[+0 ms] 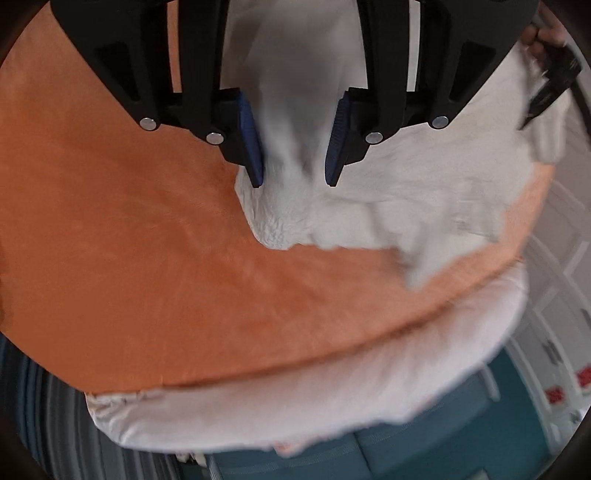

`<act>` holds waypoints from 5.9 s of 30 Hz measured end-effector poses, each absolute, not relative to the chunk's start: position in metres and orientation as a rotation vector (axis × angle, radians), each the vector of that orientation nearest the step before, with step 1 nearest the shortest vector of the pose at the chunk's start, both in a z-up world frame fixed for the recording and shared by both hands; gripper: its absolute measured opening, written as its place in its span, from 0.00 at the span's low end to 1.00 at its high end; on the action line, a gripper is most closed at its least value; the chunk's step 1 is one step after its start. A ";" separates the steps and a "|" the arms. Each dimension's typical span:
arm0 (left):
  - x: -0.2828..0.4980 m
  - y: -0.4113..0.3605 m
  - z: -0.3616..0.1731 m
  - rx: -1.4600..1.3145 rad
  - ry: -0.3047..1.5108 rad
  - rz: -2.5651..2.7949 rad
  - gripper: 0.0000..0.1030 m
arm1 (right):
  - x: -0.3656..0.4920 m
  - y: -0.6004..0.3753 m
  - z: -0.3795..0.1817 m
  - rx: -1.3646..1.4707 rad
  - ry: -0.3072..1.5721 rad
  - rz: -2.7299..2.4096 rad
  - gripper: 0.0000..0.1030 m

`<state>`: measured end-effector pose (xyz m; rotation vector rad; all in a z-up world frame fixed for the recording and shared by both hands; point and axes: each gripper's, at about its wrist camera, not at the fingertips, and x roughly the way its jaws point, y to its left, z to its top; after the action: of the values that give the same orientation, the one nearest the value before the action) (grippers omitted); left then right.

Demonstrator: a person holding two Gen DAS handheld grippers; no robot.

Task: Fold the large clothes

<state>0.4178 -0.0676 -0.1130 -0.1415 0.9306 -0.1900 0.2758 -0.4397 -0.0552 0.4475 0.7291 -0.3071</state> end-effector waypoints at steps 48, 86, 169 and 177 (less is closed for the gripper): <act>0.242 -0.102 -0.032 -0.126 0.841 -0.467 0.87 | 0.061 -0.321 -0.032 0.390 0.768 -0.163 0.65; 0.338 0.090 -0.111 -0.144 0.939 0.049 0.67 | 0.238 -0.290 -0.029 0.314 0.717 -0.167 0.18; 0.243 0.022 -0.112 -0.004 0.915 -0.188 0.55 | 0.386 -0.180 -0.054 0.228 0.931 0.119 0.54; 0.242 0.021 -0.128 -0.012 0.871 -0.181 0.55 | 0.420 -0.213 -0.093 0.374 0.908 0.091 0.04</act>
<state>0.2423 0.0208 -0.1278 -0.0116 0.8713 -0.1813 0.4197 -0.2130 -0.0925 0.3739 0.9079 0.0905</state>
